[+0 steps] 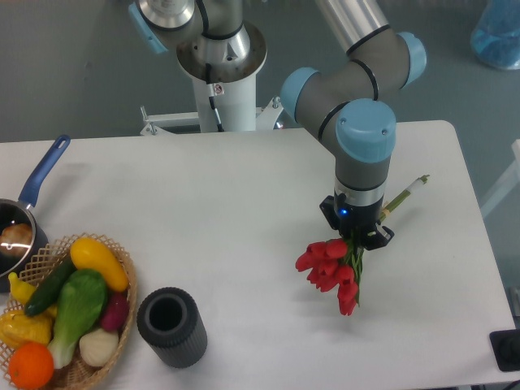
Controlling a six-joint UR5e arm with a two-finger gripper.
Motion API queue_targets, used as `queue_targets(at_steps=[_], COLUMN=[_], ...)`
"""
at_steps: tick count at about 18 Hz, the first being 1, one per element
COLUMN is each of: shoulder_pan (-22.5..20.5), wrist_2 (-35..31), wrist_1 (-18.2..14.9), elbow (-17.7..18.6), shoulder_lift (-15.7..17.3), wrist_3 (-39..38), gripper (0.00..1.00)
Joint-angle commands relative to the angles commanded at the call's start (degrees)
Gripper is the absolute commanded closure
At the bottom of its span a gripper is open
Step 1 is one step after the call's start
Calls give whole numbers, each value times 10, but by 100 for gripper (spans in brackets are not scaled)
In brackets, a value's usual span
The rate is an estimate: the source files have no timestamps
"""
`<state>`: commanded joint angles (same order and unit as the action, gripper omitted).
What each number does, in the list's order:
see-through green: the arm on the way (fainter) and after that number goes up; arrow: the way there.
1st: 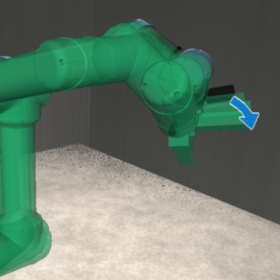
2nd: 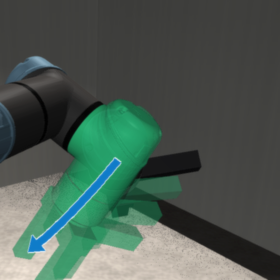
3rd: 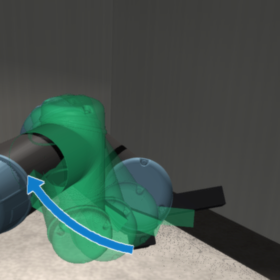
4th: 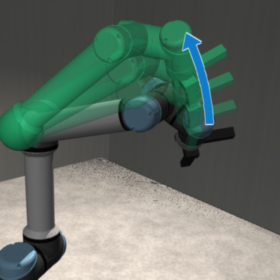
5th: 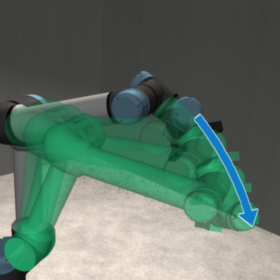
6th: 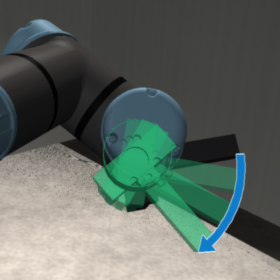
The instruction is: Insert the flowers into the vase
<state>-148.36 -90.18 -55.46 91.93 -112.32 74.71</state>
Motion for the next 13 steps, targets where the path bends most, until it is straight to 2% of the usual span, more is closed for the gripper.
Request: queue_targets(at_steps=[7, 10, 13], shoulder_pan=[0, -2, -4], wrist_2=[9, 61, 143], wrist_1=[1, 3, 7], elbow=[0, 0, -2], shoulder_lift=[17, 35, 56], wrist_3=[1, 1, -5], gripper=[100, 100, 100])
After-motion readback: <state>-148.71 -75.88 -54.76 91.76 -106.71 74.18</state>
